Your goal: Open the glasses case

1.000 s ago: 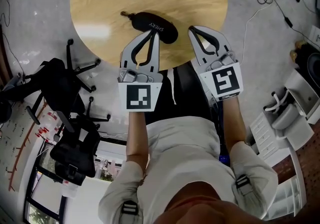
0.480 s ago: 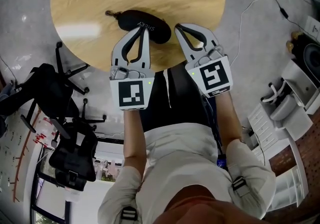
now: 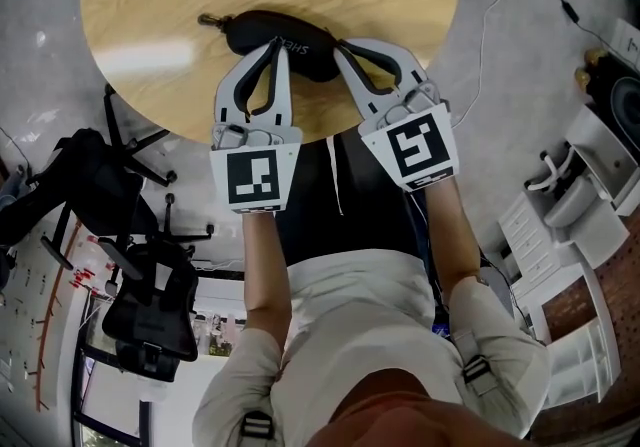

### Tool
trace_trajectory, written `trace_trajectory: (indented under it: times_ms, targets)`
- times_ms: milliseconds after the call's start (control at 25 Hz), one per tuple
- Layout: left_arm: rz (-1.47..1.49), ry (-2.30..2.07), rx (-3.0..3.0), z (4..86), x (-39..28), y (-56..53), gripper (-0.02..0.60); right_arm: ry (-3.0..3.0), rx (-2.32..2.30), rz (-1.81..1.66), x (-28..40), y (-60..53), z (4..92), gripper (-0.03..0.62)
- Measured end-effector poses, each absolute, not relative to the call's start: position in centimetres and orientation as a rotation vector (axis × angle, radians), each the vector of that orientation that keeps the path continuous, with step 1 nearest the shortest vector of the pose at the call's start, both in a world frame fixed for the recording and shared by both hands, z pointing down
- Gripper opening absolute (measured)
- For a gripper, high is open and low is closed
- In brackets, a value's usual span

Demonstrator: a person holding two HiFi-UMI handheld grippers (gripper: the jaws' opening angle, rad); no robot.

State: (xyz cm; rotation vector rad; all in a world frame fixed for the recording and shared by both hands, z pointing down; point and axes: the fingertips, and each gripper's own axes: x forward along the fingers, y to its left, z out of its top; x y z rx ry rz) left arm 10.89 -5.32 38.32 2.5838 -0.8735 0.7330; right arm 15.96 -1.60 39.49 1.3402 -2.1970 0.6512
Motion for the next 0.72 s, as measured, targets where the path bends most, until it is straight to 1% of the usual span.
trace_trajectory:
  times_ms: [280,600,720]
  targets:
    - [0.69,-0.887,2.569,38.2,10.3,-5.0,0.021,-2.167,1.382,0.687,16.7,-1.6,40.3,0.02]
    - [0.721,-0.908,2.56,38.2,9.3,-4.3,0.021,-2.2,1.315,0.708,15.2,-0.8,40.2,0.02]
    - [0.727,-0.93,2.552,38.2,8.6,-4.3,0.021,-2.221,1.26,0.717,13.7,-0.2,40.1,0.02]
